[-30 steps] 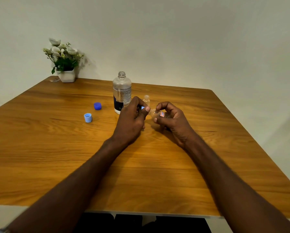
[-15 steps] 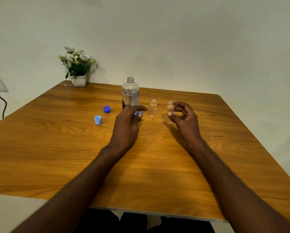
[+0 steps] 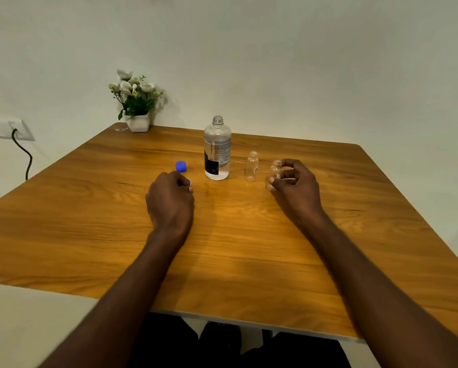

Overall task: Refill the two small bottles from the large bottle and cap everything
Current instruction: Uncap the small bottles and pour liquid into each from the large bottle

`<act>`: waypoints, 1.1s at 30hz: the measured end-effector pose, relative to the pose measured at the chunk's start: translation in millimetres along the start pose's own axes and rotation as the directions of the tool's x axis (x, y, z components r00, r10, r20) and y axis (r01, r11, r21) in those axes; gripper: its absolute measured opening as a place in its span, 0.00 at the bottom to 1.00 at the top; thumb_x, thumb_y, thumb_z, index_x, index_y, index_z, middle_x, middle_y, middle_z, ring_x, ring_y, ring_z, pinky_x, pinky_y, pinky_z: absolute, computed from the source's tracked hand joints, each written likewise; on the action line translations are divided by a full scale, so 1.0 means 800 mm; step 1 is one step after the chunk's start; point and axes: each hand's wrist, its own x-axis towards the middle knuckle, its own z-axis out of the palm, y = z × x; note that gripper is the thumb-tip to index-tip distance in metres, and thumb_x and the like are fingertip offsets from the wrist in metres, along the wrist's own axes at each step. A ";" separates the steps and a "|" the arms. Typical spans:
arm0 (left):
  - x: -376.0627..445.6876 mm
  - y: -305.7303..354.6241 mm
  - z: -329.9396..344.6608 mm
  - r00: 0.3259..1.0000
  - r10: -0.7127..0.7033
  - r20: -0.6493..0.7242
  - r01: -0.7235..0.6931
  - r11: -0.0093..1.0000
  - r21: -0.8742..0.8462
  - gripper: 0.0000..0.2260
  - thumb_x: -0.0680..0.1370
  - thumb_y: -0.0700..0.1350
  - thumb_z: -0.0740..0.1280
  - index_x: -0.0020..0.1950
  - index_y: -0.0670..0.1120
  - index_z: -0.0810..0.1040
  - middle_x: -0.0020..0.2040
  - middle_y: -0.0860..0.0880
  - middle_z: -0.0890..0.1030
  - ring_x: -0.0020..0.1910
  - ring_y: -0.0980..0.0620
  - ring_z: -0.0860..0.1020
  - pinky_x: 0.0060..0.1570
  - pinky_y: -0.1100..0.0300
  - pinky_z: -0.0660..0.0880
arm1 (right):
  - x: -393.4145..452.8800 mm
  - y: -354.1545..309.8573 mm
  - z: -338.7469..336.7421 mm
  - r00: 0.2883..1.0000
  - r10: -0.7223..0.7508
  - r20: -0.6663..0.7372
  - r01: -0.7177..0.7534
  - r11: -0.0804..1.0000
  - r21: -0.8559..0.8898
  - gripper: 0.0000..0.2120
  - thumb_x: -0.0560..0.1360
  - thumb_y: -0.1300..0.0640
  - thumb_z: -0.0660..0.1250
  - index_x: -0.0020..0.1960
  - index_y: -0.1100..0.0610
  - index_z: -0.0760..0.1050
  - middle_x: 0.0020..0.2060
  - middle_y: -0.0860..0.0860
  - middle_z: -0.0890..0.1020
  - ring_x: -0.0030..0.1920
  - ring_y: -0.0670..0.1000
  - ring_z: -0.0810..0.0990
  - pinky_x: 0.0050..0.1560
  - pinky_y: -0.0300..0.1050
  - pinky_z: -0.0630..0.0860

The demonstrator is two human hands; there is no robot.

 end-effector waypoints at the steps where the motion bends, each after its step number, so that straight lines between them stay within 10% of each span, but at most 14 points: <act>1: 0.000 -0.001 0.000 1.000 -0.016 0.006 0.016 1.000 -0.014 0.05 0.78 0.38 0.73 0.50 0.47 0.86 0.52 0.48 0.87 0.52 0.47 0.84 0.54 0.46 0.81 | 0.001 0.000 0.002 1.000 0.008 -0.011 -0.008 1.000 -0.007 0.19 0.74 0.61 0.78 0.61 0.45 0.80 0.47 0.48 0.84 0.48 0.47 0.84 0.43 0.40 0.81; 8: -0.001 0.002 -0.003 0.998 -0.045 0.036 0.047 0.996 -0.071 0.09 0.78 0.36 0.71 0.52 0.48 0.85 0.52 0.50 0.88 0.50 0.49 0.85 0.53 0.47 0.82 | 0.013 0.006 0.012 0.993 0.078 -0.090 -0.087 0.991 -0.104 0.18 0.71 0.57 0.81 0.57 0.45 0.81 0.44 0.44 0.86 0.46 0.46 0.85 0.51 0.54 0.84; 22: 0.000 0.013 0.006 0.984 0.169 0.053 -0.174 0.866 0.468 0.06 0.79 0.40 0.71 0.55 0.45 0.82 0.60 0.40 0.73 0.60 0.38 0.71 0.56 0.44 0.68 | 0.024 -0.003 0.017 0.986 0.105 -0.130 -0.143 0.931 -0.336 0.20 0.75 0.47 0.76 0.66 0.45 0.81 0.58 0.43 0.86 0.59 0.47 0.84 0.55 0.45 0.77; 33: -0.001 0.014 0.014 0.961 0.255 0.108 -0.273 0.801 0.533 0.10 0.85 0.50 0.65 0.59 0.44 0.78 0.61 0.41 0.74 0.59 0.40 0.71 0.56 0.44 0.68 | 0.020 -0.004 0.019 0.991 0.107 -0.078 -0.129 0.907 -0.401 0.22 0.75 0.45 0.75 0.69 0.44 0.79 0.60 0.42 0.85 0.61 0.49 0.83 0.59 0.51 0.80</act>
